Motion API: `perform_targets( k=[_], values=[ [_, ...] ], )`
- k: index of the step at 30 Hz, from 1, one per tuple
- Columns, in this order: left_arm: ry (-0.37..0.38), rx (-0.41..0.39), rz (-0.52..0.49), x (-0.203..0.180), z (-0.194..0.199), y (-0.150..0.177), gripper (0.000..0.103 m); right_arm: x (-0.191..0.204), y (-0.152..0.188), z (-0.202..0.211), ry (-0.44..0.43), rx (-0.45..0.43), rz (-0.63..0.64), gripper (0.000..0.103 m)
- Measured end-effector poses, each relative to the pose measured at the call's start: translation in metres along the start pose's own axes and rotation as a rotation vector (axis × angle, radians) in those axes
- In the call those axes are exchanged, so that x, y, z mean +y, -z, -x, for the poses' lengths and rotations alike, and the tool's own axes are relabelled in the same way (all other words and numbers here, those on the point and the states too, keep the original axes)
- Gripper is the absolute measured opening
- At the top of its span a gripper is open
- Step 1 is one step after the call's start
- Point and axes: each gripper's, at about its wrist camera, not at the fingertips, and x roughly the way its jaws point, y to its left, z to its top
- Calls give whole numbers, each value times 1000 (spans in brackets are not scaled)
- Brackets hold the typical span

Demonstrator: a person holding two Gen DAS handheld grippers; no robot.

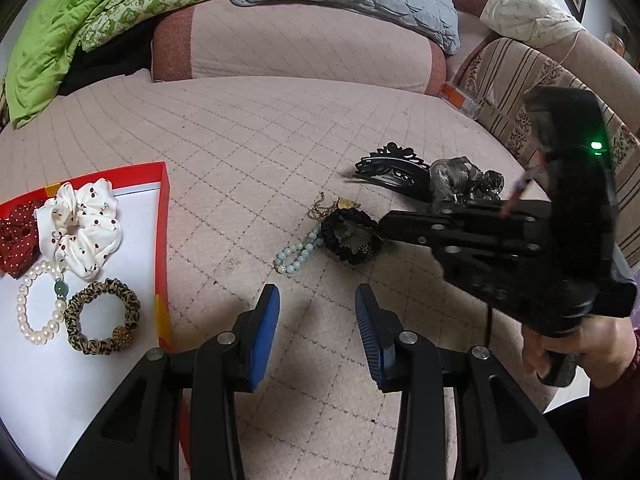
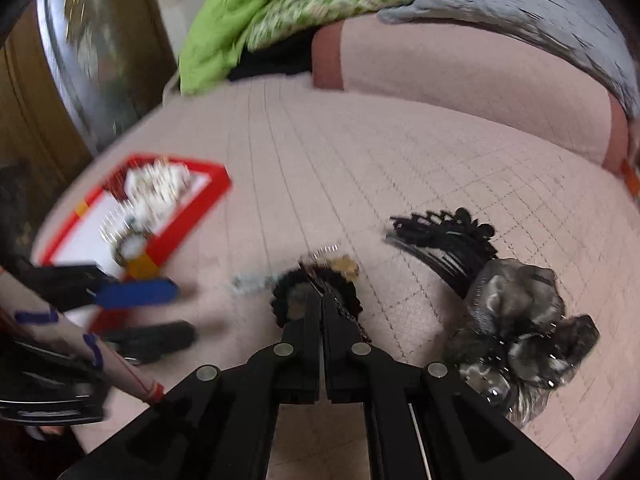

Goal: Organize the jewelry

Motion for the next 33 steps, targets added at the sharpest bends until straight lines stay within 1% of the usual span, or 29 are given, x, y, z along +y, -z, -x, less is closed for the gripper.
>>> perform_targets(
  k=[2, 7, 11, 15, 16, 17, 18, 19, 23, 25, 27, 29, 30, 33],
  values=[
    [-1, 4, -7, 1, -1, 2, 38, -1, 0, -6, 12, 11, 18, 2],
    [18, 9, -17, 3, -3, 5, 38, 4, -4, -13, 26, 13, 47, 7],
    [36, 10, -21, 5, -4, 4, 38, 7, -5, -27, 57, 48, 76, 8],
    [50, 5, -3, 11, -4, 0, 38, 13, -8, -35, 77, 58, 101, 9],
    [55, 7, 6, 13, -4, -2, 38, 15, -8, -40, 88, 80, 111, 9],
    [57, 7, 10, 15, -4, -3, 38, 17, -7, -43, 117, 94, 133, 9],
    [59, 5, 13, 15, -3, -3, 38, 20, -6, -45, 150, 100, 161, 10],
    [60, 4, 13, 15, -3, -3, 38, 21, -6, -44, 158, 95, 169, 10],
    [54, 1, 12, 16, -1, -4, 38, 18, -8, -30, 115, 72, 151, 11],
    [47, 0, 11, 16, -1, -4, 38, 10, -8, -22, 76, 62, 116, 17],
    [39, 0, 13, 17, 0, -4, 38, 8, -6, -20, 70, 61, 117, 32],
    [36, -1, 14, 19, 0, -5, 38, 10, -2, -21, 77, 64, 135, 33],
    [36, -2, 15, 20, 1, -5, 38, 9, 1, -21, 68, 69, 138, 33],
    [39, -2, 16, 21, 1, -6, 38, 7, 5, -19, 80, 58, 150, 33]
  ],
)
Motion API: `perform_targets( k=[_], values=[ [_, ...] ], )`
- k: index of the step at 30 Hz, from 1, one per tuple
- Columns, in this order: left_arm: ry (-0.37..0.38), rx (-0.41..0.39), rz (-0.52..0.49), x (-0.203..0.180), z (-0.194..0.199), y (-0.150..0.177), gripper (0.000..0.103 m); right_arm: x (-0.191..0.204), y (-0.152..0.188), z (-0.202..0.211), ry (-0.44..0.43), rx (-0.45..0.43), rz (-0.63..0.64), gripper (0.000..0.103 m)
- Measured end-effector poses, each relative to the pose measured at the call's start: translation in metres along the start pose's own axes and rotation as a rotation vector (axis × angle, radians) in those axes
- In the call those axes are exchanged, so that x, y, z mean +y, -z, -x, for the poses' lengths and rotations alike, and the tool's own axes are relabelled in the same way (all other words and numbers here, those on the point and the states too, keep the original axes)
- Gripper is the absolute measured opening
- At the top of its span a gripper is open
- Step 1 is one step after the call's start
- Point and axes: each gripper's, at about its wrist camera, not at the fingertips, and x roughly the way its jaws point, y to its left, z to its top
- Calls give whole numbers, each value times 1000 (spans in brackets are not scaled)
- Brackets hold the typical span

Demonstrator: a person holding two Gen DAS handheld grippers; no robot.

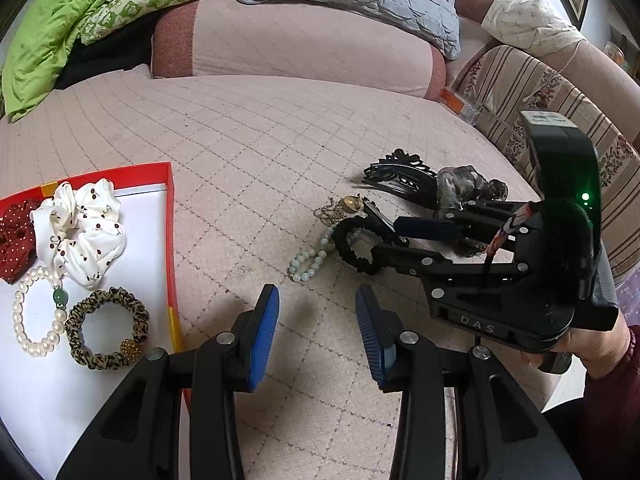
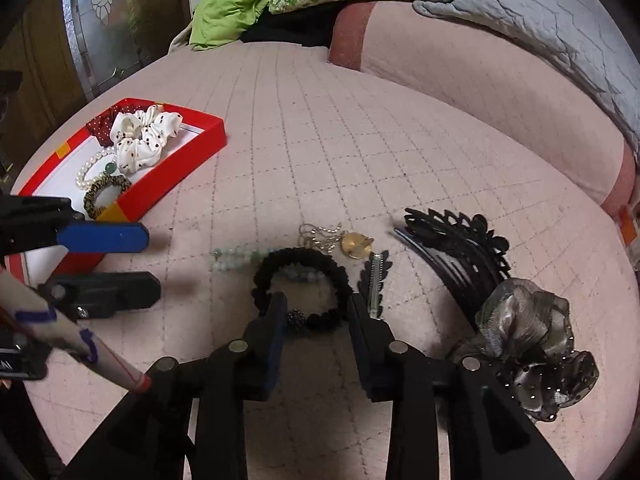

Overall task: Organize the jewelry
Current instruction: 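Grasp the small black comb clip with the right gripper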

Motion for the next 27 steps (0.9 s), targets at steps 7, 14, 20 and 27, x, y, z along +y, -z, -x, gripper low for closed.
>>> perform_targets(
  k=[7, 14, 20, 27],
  values=[
    [5, -4, -7, 4, 2, -1, 38, -15, -1, 1, 10, -15, -51, 33],
    [26, 1, -15, 4, 2, -1, 39, -37, -4, -12, 51, 23, -173, 32],
    [33, 5, -27, 2, 2, -1, 39, -39, -7, -23, 73, 56, -206, 29],
    [28, 8, -22, 1, -2, -2, 39, -16, -12, -26, 170, 95, -92, 14]
  ],
)
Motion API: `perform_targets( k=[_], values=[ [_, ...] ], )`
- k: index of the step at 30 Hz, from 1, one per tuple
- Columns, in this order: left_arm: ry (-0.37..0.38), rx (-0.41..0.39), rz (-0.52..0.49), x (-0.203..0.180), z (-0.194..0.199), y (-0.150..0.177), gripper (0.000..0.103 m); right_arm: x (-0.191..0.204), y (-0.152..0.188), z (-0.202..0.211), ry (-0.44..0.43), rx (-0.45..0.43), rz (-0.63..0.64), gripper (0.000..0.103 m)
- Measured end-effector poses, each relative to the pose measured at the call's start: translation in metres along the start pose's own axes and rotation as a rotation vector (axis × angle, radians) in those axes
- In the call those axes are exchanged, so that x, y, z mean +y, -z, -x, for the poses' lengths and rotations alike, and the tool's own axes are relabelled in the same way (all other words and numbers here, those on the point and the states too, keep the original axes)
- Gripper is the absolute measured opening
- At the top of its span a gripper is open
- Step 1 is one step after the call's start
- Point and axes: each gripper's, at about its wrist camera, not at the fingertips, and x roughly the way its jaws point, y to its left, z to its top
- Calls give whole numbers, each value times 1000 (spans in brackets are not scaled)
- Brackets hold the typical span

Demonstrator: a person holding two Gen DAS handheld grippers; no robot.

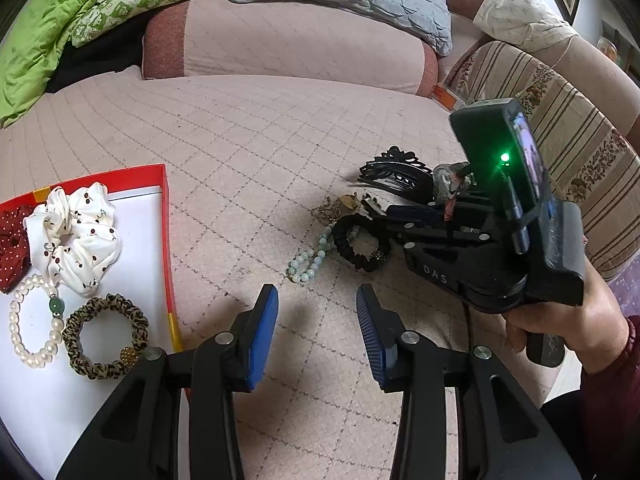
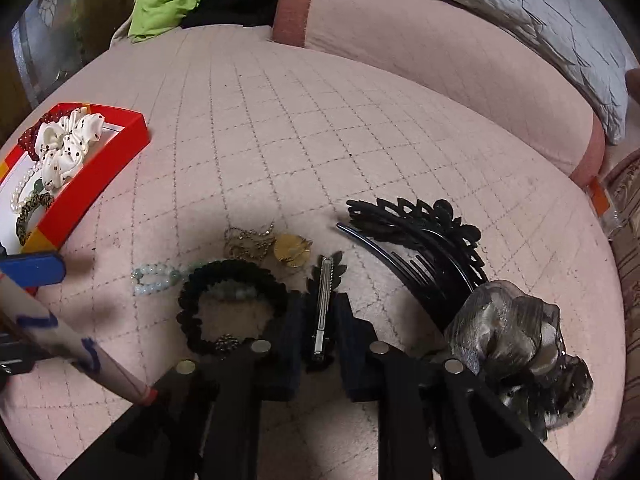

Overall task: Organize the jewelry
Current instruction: 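Grasp the small black comb clip with the right gripper, then grasp the black beaded bracelet with the left gripper while the right gripper holds the comb clip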

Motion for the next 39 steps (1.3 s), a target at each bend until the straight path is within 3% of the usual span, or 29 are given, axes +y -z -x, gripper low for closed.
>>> perform_targets(
  k=[2, 5, 10, 17, 27, 34, 39],
  values=[
    [1, -1, 1, -1, 0, 0, 39, -4, 1, 4, 11, -3, -29, 12],
    [14, -5, 14, -2, -1, -1, 39, -21, 6, 20, -51, -41, -120, 12],
    [54, 0, 58, -9, -5, -5, 40, -52, 15, 58, -157, -171, -284, 12],
    [66, 50, 97, -28, -27, -20, 38, -64, 20, 88, -200, -283, -343, 12],
    [-67, 116, 94, -39, -68, -36, 22, -77, 21, 99, -215, -330, -345, 13],
    [-109, 52, 90, -41, -62, -40, 19, -79, 22, 103, -222, -340, -336, 13],
    [-124, 83, 96, -33, -71, -41, 19, -78, 22, 103, -232, -342, -342, 13]
  ],
)
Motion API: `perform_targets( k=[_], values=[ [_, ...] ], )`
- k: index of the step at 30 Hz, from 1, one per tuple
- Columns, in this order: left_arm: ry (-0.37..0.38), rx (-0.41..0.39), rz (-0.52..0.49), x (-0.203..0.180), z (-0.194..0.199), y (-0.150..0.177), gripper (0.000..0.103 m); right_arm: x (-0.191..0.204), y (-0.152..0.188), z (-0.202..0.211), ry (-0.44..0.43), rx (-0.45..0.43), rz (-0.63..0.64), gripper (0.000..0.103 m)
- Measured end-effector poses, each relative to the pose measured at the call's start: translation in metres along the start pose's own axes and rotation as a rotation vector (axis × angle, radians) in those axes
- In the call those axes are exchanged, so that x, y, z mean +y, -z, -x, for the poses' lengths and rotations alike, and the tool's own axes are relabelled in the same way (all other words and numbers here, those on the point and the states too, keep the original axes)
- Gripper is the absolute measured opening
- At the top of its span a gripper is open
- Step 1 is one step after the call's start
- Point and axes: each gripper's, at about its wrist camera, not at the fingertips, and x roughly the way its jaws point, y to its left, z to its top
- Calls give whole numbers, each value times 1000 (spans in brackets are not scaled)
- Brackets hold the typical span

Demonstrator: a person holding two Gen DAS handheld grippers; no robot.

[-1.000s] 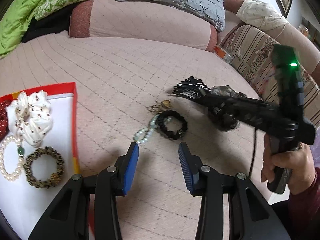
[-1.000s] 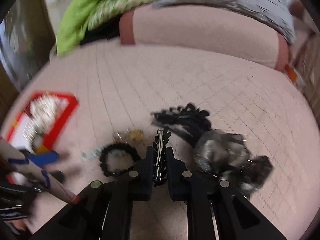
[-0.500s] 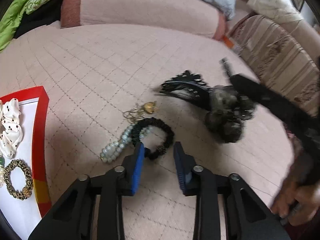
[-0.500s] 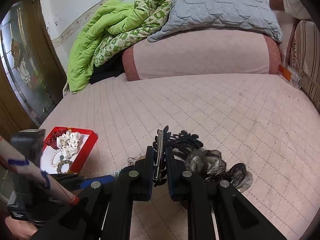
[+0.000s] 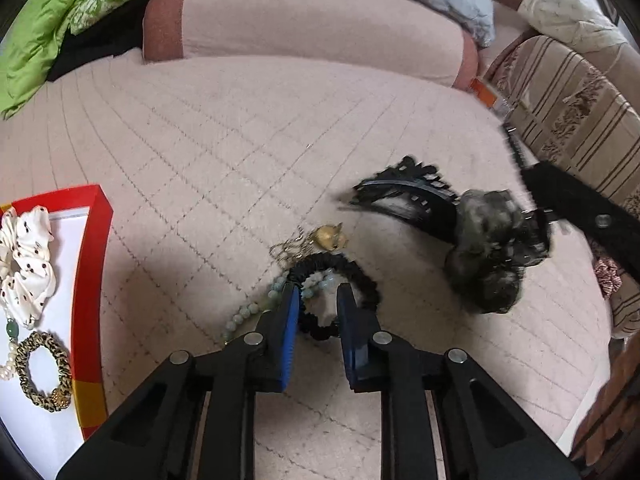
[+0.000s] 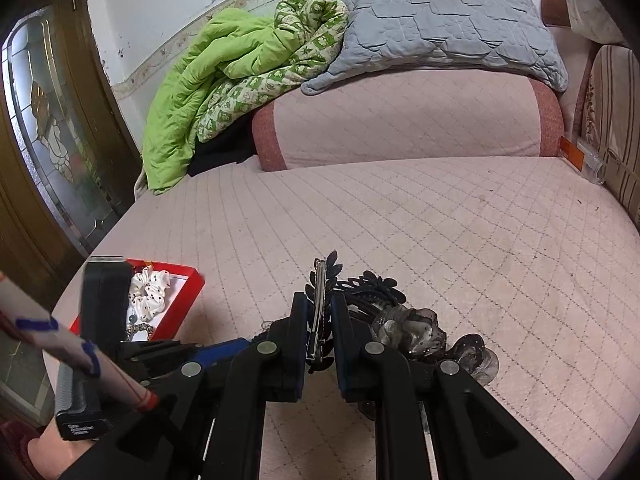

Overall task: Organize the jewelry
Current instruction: 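Grasp the black beaded bracelet with the left gripper while the right gripper holds the comb clip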

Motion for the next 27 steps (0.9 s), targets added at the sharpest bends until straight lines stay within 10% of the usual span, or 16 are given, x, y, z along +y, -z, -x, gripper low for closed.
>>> perform_targets(
  k=[27],
  values=[
    [64, -155, -88, -5, 51, 9, 7, 4, 1, -11, 2, 11, -7, 13]
  ],
)
